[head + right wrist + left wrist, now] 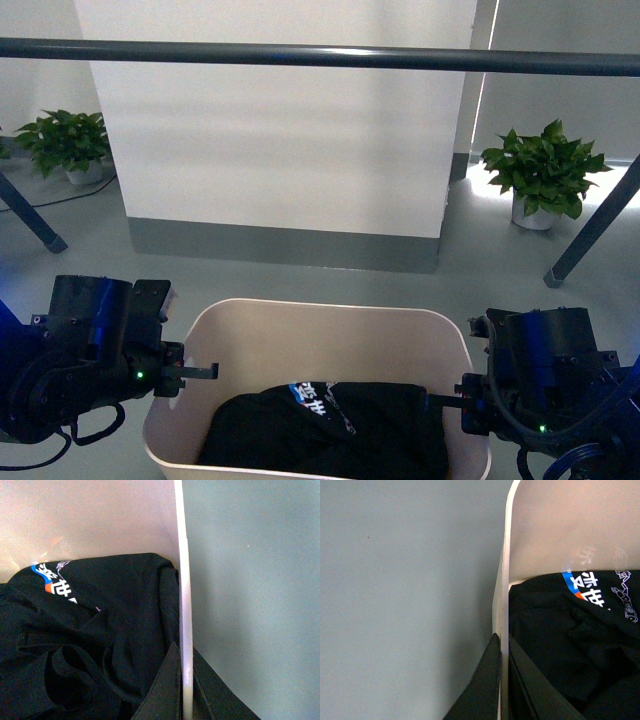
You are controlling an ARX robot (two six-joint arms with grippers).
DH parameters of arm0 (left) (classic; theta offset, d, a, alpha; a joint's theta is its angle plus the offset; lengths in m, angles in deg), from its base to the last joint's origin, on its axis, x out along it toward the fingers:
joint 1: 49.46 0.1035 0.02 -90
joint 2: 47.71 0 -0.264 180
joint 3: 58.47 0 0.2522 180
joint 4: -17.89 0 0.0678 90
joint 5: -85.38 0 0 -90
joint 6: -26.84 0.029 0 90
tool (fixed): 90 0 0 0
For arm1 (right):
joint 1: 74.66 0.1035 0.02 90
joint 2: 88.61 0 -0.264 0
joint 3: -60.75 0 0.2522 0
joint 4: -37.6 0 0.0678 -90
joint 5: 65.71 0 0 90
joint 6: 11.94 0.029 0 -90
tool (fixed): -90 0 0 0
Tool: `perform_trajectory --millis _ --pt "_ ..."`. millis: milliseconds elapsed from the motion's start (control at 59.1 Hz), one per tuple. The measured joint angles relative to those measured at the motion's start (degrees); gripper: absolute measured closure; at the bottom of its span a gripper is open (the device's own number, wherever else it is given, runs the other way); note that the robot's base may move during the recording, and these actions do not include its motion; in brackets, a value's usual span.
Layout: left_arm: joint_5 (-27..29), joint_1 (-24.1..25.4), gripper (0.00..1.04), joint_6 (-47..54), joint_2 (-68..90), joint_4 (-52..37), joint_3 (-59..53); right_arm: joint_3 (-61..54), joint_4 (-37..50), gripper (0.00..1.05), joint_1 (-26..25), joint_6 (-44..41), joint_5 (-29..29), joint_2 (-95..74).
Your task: Move hamper under clothes hanger
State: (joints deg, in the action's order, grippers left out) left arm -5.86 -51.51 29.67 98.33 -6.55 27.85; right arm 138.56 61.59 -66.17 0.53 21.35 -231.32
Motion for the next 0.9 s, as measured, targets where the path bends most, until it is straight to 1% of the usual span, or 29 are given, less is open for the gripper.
perform_trajectory --millis 356,389,457,559,576,610,627,643,677,694,728,745,762,796,897 --pt "0.85 -0.42 1.01 1.29 0.81 -0.87 0.0 0.94 -0.11 1.02 -0.17 0.48 0.22 -1.42" --pt "0.87 -0.44 0.98 1.27 0.81 -0.87 0.0 1.01 -0.11 1.02 -0.17 0.48 0.22 -1.44" --pt "1.25 -0.59 0.87 2.12 0.81 -0.85 0.02 1.18 -0.13 1.02 -0.17 0.39 0.22 -1.57" --pt "1.22 -0.66 0.74 2.29 0.81 -0.83 0.17 1.49 -0.26 0.89 -0.26 0.39 -0.7 -1.77" --pt "1.27 -0.7 0.7 2.32 0.81 -0.83 0.24 1.49 -0.33 0.85 -0.39 0.39 -0.96 -1.77" --pt "1.51 -0.72 0.67 2.36 0.81 -0.83 0.28 1.55 -0.35 0.82 -0.57 0.44 -1.03 -1.77" --pt "1.7 -0.74 0.63 2.38 0.81 -0.81 0.31 1.6 -0.37 0.8 -0.66 0.42 -1.03 -1.77" --pt "1.68 -0.74 0.62 2.38 0.81 -0.79 0.31 1.68 -0.37 0.76 -0.85 0.44 -1.05 -1.77" --pt "1.73 -0.74 0.58 2.38 0.81 -0.66 0.31 1.75 -0.37 0.73 -0.98 0.44 -1.03 -1.77" --pt "1.81 -0.74 0.54 2.34 0.81 -0.59 0.33 1.79 -0.37 0.69 -1.07 0.44 -1.05 -1.77" --pt "1.9 -0.74 0.51 2.21 0.81 -0.46 0.33 1.79 -0.37 0.66 -1.16 0.44 -1.05 -1.77" --pt "2.01 -0.74 0.47 2.16 0.81 -0.35 0.33 1.79 -0.37 0.64 -1.2 0.44 -1.05 -1.77" --pt "2.1 -0.74 0.44 2.14 0.81 -0.26 0.33 1.79 -0.37 0.59 -1.31 0.44 -1.14 -1.77" --pt "2.12 -0.74 0.36 2.14 0.76 -0.11 0.33 1.79 -0.37 0.52 -1.42 0.44 -1.33 -1.77" --pt "2.08 -0.74 0.2 1.99 0.33 -0.09 0.33 1.77 -0.31 0.36 -1.6 0.44 -1.38 -1.7"
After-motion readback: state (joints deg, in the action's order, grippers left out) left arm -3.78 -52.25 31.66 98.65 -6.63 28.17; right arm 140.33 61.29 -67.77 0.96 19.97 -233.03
